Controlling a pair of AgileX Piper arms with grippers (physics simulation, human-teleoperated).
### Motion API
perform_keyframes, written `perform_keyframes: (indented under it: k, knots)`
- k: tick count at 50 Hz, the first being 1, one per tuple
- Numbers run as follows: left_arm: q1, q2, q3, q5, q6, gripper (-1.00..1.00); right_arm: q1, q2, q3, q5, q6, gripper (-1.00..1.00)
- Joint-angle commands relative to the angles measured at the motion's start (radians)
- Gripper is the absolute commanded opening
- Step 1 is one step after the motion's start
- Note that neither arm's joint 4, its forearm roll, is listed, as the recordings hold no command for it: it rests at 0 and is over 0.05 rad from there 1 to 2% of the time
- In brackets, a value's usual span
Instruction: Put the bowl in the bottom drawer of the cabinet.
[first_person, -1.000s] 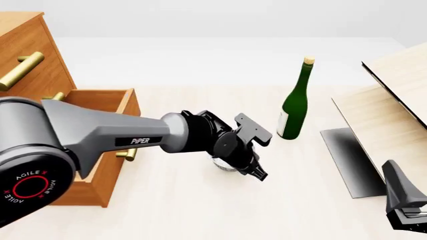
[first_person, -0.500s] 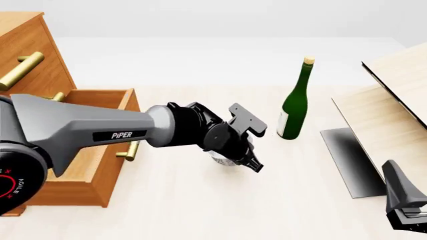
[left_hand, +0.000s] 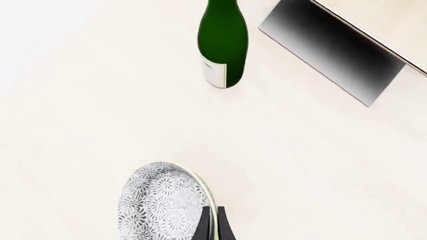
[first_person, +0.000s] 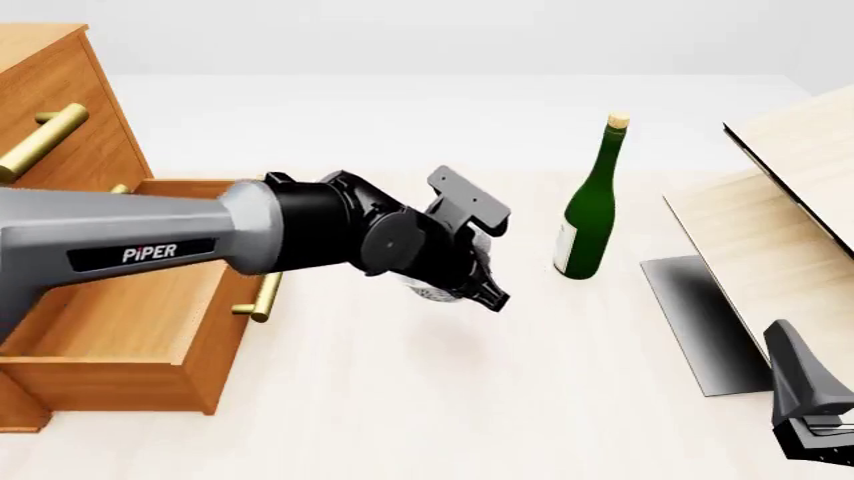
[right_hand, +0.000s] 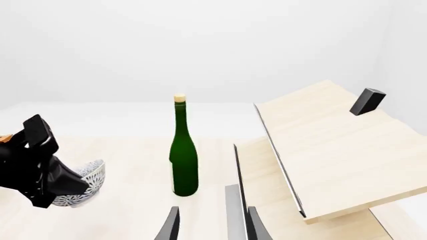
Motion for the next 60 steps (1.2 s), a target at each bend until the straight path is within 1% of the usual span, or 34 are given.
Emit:
perform_keyframes:
  k: [1, 9, 16, 21, 28, 33, 36, 37, 46, 50, 52, 56, 60]
  knots:
    - [0.014, -0.081, 0.038, -0.007, 0.008, -1.00, 0.000, 0.000, 0.000, 0.000, 0.000, 1.00]
    - [0.033, -0.138, 0.066, -0.017, -0.023, -1.00, 0.000, 0.000, 0.000, 0.000, 0.000, 1.00]
    - [0.056, -0.193, 0.097, -0.010, -0.032, -1.00, 0.000, 0.000, 0.000, 0.000, 0.000, 1.00]
    - [0.086, -0.248, 0.126, -0.016, -0.032, -1.00, 0.000, 0.000, 0.000, 0.000, 0.000, 1.00]
    - [0.121, -0.284, 0.150, -0.014, -0.021, -1.00, 0.000, 0.000, 0.000, 0.000, 0.000, 1.00]
    - [0.142, -0.297, 0.161, -0.007, -0.030, -1.00, 0.000, 0.000, 0.000, 0.000, 0.000, 1.00]
    - [0.140, -0.305, 0.170, -0.008, -0.027, -1.00, 0.000, 0.000, 0.000, 0.000, 0.000, 1.00]
    - [0.160, -0.317, 0.175, -0.010, -0.022, -1.00, 0.000, 0.000, 0.000, 0.000, 0.000, 1.00]
    - [0.206, -0.376, 0.225, -0.016, -0.020, -1.00, 0.000, 0.000, 0.000, 0.000, 0.000, 1.00]
    - [0.242, -0.411, 0.251, -0.018, -0.018, -1.00, 0.000, 0.000, 0.000, 0.000, 0.000, 1.00]
    - [0.242, -0.411, 0.251, -0.018, -0.018, -1.00, 0.000, 0.000, 0.000, 0.000, 0.000, 1.00]
    - [0.289, -0.455, 0.288, -0.032, -0.021, -1.00, 0.000, 0.000, 0.000, 0.000, 0.000, 1.00]
    - [0.303, -0.474, 0.319, -0.042, -0.024, -1.00, 0.000, 0.000, 0.000, 0.000, 0.000, 1.00]
